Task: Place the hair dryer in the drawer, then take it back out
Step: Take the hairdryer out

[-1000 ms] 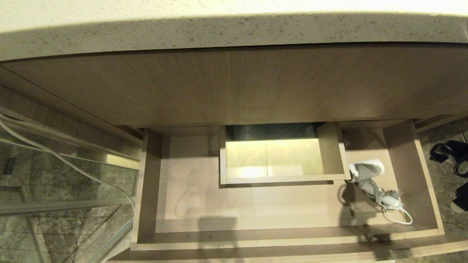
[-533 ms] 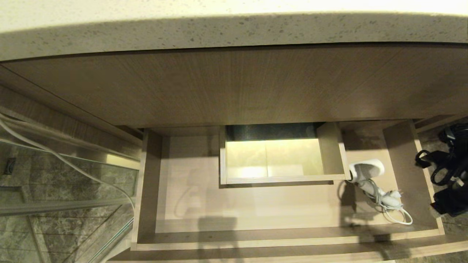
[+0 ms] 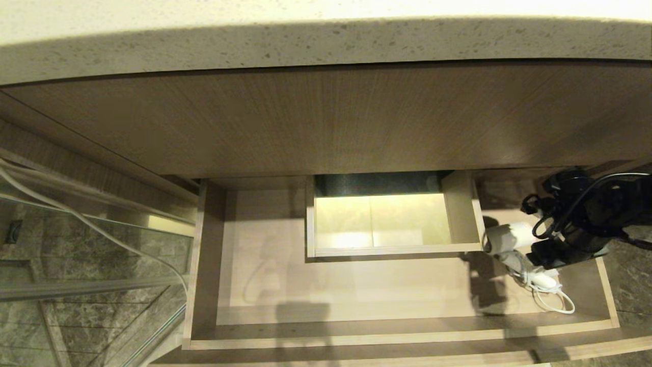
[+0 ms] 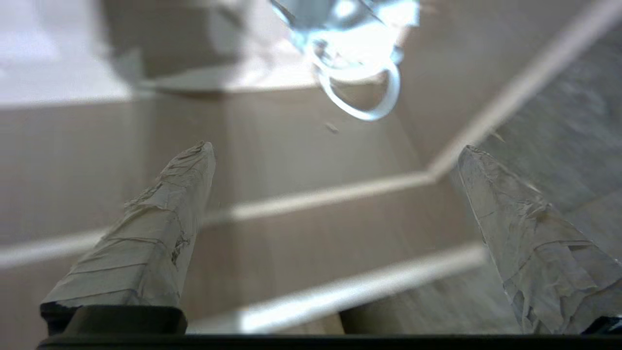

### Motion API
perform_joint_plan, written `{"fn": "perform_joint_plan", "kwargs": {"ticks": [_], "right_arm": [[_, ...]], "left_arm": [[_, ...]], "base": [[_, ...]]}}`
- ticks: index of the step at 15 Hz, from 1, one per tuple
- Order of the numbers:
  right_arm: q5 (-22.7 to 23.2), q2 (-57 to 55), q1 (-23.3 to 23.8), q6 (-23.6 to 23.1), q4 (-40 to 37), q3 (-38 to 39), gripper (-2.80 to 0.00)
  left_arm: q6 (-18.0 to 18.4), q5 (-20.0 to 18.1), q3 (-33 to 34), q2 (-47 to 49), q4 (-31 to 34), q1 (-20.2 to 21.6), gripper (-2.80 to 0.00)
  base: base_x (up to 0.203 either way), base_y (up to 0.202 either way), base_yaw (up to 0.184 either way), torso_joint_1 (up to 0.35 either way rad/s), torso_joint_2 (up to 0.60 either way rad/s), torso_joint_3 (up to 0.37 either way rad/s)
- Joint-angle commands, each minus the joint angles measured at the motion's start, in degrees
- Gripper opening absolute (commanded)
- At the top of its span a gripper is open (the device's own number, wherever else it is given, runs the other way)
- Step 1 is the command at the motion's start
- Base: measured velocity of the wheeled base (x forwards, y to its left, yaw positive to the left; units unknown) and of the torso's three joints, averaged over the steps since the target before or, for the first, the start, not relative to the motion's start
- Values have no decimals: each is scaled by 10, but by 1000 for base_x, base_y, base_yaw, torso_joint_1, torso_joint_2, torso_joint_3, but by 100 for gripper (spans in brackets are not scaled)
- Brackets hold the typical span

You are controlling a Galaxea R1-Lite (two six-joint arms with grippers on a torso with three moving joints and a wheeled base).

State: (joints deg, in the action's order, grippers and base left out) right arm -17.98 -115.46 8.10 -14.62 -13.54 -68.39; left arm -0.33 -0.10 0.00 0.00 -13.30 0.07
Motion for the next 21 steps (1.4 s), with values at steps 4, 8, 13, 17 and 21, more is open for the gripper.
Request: {"fn": "perform_joint_plan", "kwargs": {"ticks": [4, 8, 13, 17, 21], "right_arm": [[-2, -105, -10, 37, 29, -83, 0], [-4, -122, 20, 35, 25, -89, 0], [-2, -124, 27, 40, 24, -65, 0], [9, -144, 28, 41, 27, -68, 0], [21, -174, 31, 40, 27, -90, 0]], "left_arm": [[-1, 0, 23, 0, -1, 0, -280], [-1, 0, 23, 0, -1, 0, -280], [-1, 0, 23, 0, -1, 0, -280], [0, 0, 23, 0, -1, 0, -280], [0, 0, 23, 0, -1, 0, -280]], "base": [[0, 0, 0, 0, 0, 0], [0, 0, 0, 0, 0, 0], [0, 0, 0, 0, 0, 0], [0, 0, 0, 0, 0, 0], [0, 0, 0, 0, 0, 0]]}}
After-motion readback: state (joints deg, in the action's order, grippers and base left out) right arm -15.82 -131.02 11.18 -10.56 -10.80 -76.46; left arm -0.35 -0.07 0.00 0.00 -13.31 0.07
